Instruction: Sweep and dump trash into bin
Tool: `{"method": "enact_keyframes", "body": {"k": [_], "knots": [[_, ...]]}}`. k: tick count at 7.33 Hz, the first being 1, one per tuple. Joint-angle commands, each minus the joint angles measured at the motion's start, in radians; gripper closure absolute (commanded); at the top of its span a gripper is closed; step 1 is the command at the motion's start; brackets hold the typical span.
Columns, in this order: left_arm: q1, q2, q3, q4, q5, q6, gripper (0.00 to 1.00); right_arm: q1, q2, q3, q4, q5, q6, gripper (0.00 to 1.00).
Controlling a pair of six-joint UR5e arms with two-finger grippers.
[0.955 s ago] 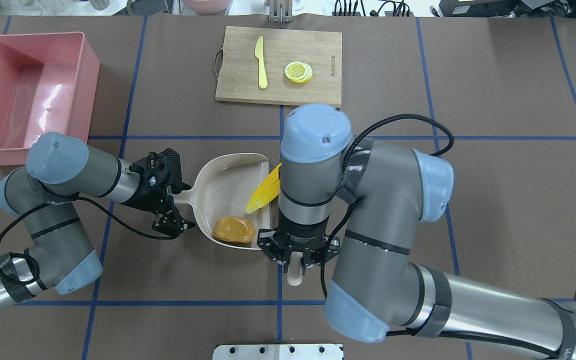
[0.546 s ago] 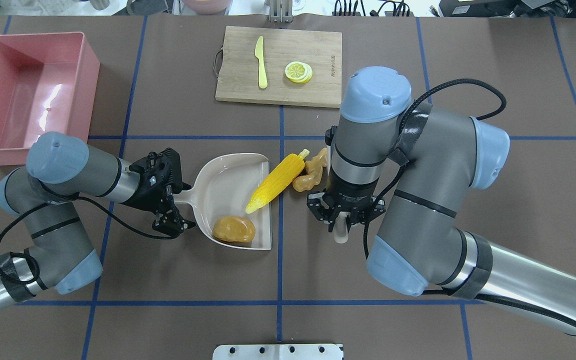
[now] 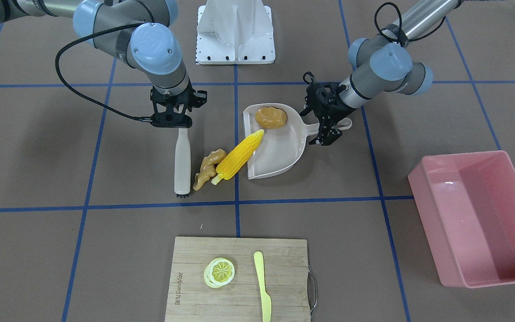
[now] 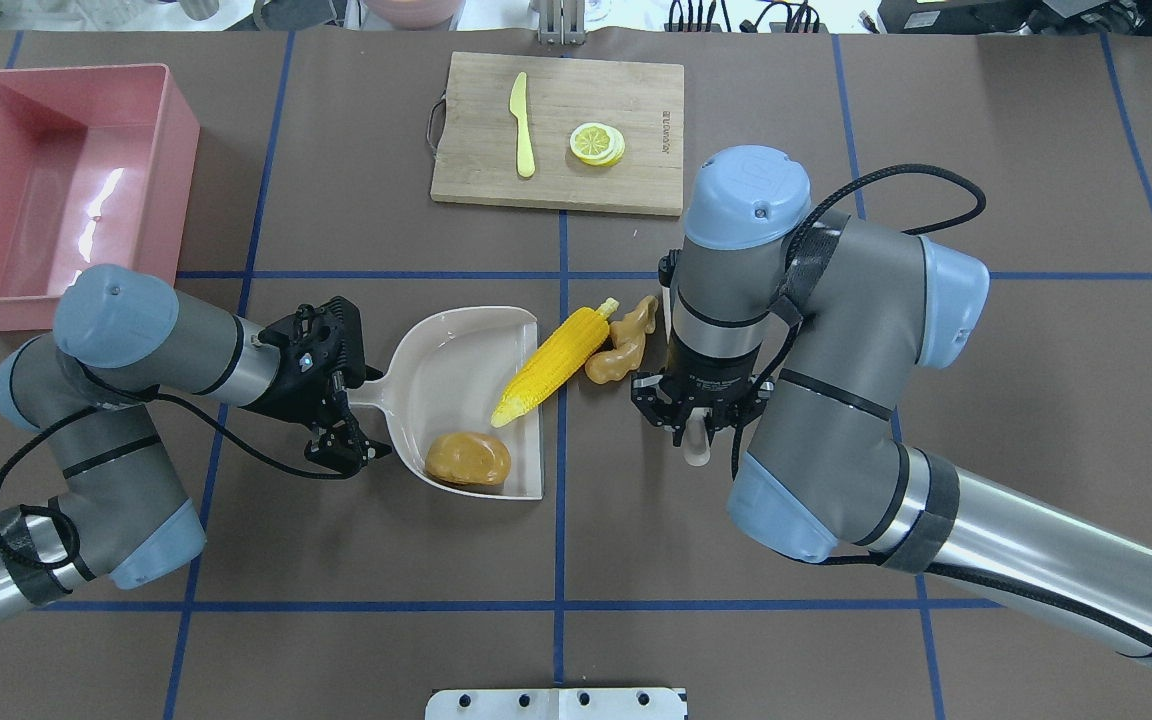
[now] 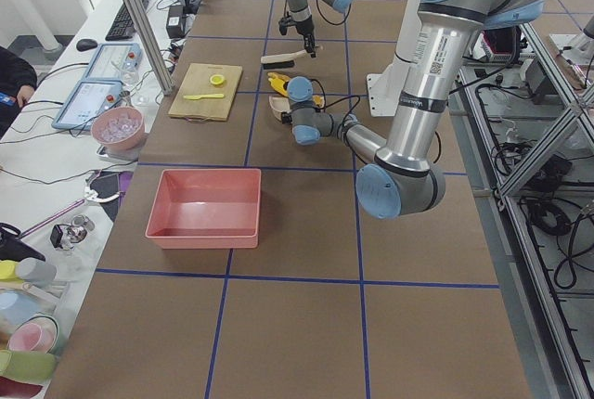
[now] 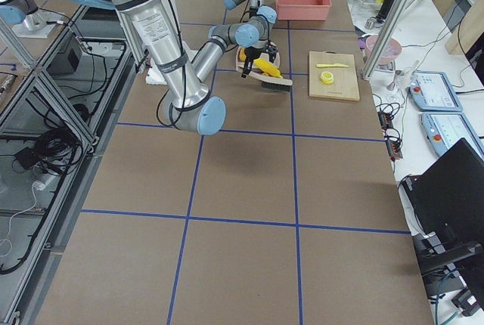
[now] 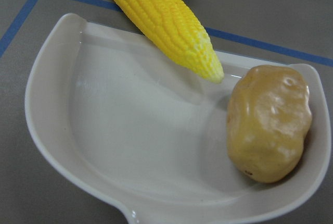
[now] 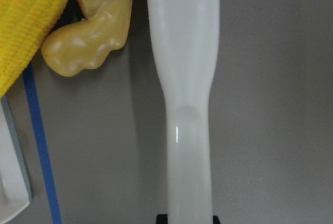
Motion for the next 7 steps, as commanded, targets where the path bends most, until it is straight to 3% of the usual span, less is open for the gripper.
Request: {"method": "enact_keyframes", "body": {"k": [1,2,7], "knots": [[0.0,0.001,0.0,0.0,0.0,-0.001,0.03,-0.042,0.089,-0.091,0.064,-0.004,0.115,1.0],[0.0,0.001,-0.001,0.0,0.0,-0.001,0.03,-0.072,0.153,-0.164,0.103,-0.019,0.175,1.0],[0.002,0.0,0.0,0.0,0.002,0.001,0.02,-0.123,0.256,-0.179,0.142,-0.018,0.316,1.0]]}}
